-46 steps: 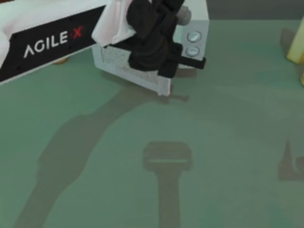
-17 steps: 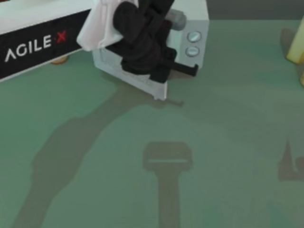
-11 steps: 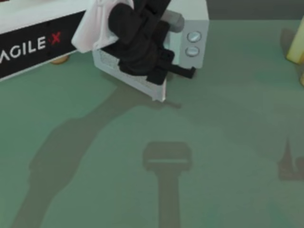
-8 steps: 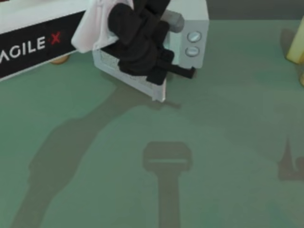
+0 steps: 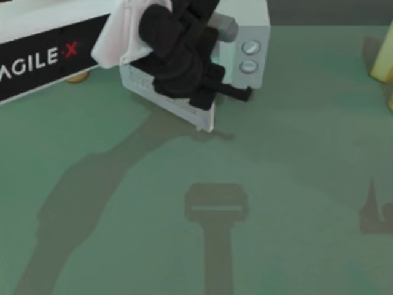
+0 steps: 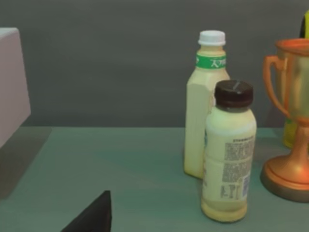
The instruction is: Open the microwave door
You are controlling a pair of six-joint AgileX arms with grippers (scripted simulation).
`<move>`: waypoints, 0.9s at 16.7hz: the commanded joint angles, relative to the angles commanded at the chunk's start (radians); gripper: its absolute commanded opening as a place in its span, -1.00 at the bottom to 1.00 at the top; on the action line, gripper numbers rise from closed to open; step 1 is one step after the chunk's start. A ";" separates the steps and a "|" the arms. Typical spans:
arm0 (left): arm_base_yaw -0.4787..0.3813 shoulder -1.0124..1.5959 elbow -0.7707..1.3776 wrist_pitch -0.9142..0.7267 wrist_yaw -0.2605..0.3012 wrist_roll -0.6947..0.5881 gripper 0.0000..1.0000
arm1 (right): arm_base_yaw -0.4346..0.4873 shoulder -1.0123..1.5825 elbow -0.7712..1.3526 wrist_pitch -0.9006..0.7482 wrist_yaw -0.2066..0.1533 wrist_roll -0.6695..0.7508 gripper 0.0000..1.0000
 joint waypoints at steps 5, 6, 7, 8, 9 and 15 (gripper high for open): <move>0.000 0.000 0.000 0.000 0.000 0.000 -1.00 | 0.000 0.000 0.000 0.000 0.000 0.000 1.00; 0.000 0.000 0.000 0.000 0.000 0.000 -1.00 | 0.000 0.000 0.000 0.000 0.000 0.000 1.00; 0.000 0.000 0.000 0.000 0.000 0.000 -1.00 | 0.000 0.000 0.000 0.000 0.000 0.000 1.00; 0.000 0.000 0.000 0.000 0.000 0.000 -1.00 | 0.000 0.000 0.000 0.000 0.000 0.000 1.00; 0.000 0.000 0.000 0.000 0.000 0.000 -1.00 | 0.000 0.000 0.000 0.000 0.000 0.000 1.00; 0.010 -0.028 -0.038 0.012 0.028 0.047 -1.00 | 0.000 0.000 0.000 0.000 0.000 0.000 1.00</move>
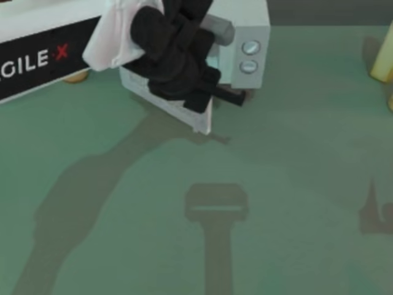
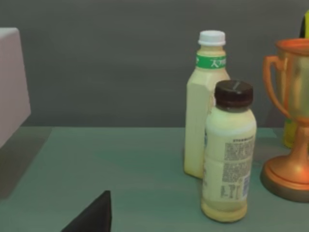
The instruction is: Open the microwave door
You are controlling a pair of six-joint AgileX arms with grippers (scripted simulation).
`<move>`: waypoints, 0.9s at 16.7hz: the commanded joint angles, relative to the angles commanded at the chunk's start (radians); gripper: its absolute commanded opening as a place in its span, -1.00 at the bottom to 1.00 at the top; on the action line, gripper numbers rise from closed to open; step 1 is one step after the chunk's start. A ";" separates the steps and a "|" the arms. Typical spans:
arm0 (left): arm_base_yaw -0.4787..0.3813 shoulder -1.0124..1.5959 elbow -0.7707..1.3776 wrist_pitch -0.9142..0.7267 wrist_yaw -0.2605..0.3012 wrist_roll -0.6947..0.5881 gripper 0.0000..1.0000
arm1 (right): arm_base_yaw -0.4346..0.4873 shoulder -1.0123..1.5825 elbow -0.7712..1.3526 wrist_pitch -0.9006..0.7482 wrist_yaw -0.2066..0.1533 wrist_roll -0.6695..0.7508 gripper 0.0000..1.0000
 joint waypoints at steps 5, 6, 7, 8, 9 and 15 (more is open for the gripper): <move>0.027 -0.047 -0.062 0.017 0.046 0.080 -1.00 | 0.000 0.000 0.000 0.000 0.000 0.000 1.00; 0.027 -0.047 -0.062 0.017 0.046 0.080 -1.00 | 0.000 0.000 0.000 0.000 0.000 0.000 1.00; 0.027 -0.047 -0.062 0.017 0.046 0.080 -1.00 | 0.000 0.000 0.000 0.000 0.000 0.000 1.00; 0.027 -0.047 -0.062 0.017 0.046 0.080 -1.00 | 0.000 0.000 0.000 0.000 0.000 0.000 1.00; 0.027 -0.047 -0.062 0.017 0.046 0.080 -1.00 | 0.000 0.000 0.000 0.000 0.000 0.000 1.00; 0.027 -0.047 -0.062 0.017 0.046 0.080 -1.00 | 0.000 0.000 0.000 0.000 0.000 0.000 1.00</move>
